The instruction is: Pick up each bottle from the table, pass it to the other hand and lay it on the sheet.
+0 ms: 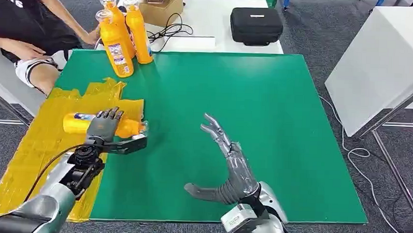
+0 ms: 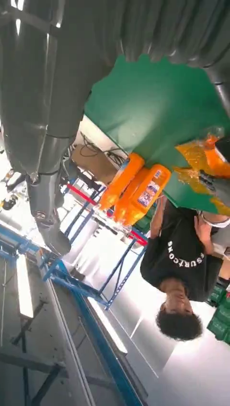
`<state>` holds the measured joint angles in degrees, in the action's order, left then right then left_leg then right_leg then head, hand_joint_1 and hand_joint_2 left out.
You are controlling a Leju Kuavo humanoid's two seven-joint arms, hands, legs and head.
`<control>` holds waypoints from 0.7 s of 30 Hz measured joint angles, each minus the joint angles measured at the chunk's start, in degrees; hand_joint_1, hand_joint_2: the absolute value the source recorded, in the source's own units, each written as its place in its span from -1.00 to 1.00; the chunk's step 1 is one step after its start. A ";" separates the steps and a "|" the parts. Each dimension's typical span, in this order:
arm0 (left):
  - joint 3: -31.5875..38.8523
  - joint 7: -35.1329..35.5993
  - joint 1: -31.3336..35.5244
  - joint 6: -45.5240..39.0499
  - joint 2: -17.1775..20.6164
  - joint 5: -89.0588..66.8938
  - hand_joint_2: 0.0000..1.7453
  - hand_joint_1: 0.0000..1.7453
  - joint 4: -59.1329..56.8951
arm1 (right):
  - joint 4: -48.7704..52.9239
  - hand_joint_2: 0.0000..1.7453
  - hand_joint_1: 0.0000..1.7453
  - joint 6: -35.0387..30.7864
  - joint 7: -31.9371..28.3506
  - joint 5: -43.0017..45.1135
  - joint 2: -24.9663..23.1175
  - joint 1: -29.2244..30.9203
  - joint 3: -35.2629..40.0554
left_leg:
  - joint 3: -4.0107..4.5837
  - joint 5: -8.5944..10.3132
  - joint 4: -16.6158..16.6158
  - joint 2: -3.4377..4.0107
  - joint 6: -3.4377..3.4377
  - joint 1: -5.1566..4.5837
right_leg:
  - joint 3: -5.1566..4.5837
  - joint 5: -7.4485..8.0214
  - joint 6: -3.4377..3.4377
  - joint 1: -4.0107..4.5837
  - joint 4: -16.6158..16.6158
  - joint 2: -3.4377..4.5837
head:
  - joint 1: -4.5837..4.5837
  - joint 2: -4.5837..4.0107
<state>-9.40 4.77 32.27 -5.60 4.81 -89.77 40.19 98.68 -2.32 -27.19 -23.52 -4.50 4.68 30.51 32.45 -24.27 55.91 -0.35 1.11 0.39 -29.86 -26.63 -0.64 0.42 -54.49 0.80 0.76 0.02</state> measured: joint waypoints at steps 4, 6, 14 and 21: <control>2.62 -4.45 3.14 -3.30 -0.20 2.33 1.00 -1.00 -10.00 | -1.18 1.00 -1.00 -0.13 -0.48 -0.90 -0.31 0.14 0.07 | -0.19 0.01 -0.01 -0.12 -0.02 0.00 | 0.19 0.00 0.01 0.00 -0.01 -0.04 | 0.04 0.00; 4.44 -11.25 3.12 -4.09 -0.77 7.66 1.00 -1.00 -10.18 | -1.20 1.00 -1.00 -0.28 -0.50 -0.87 -0.26 0.12 0.04 | -0.20 0.06 -0.01 -0.11 -0.06 0.00 | 0.19 0.00 0.01 0.00 -0.01 -0.04 | 0.02 0.00; 10.65 -34.85 -1.20 -2.12 -3.91 35.71 1.00 -1.00 -0.45 | -2.25 1.00 -1.00 -2.51 -1.84 0.04 0.28 0.07 0.04 | -0.13 0.12 0.00 -0.09 -0.06 -0.06 | 0.12 0.02 -0.01 -0.05 -0.04 -0.02 | 0.02 0.00; 11.08 -36.68 -3.77 -0.22 -4.90 42.15 1.00 -1.00 9.91 | -2.73 1.00 -1.00 -2.82 -1.84 0.35 0.31 0.47 0.04 | -0.09 0.12 0.00 -0.16 -0.06 -0.04 | 0.08 0.02 -0.01 -0.03 -0.04 -0.10 | 0.02 0.00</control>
<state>1.68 -31.91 28.50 -5.82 -0.09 -47.62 50.10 95.95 -5.14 -29.03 -23.17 -4.20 5.15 30.56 32.36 -24.15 55.91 -0.51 1.05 0.35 -29.78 -26.62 -0.65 0.39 -54.53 0.70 0.79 0.02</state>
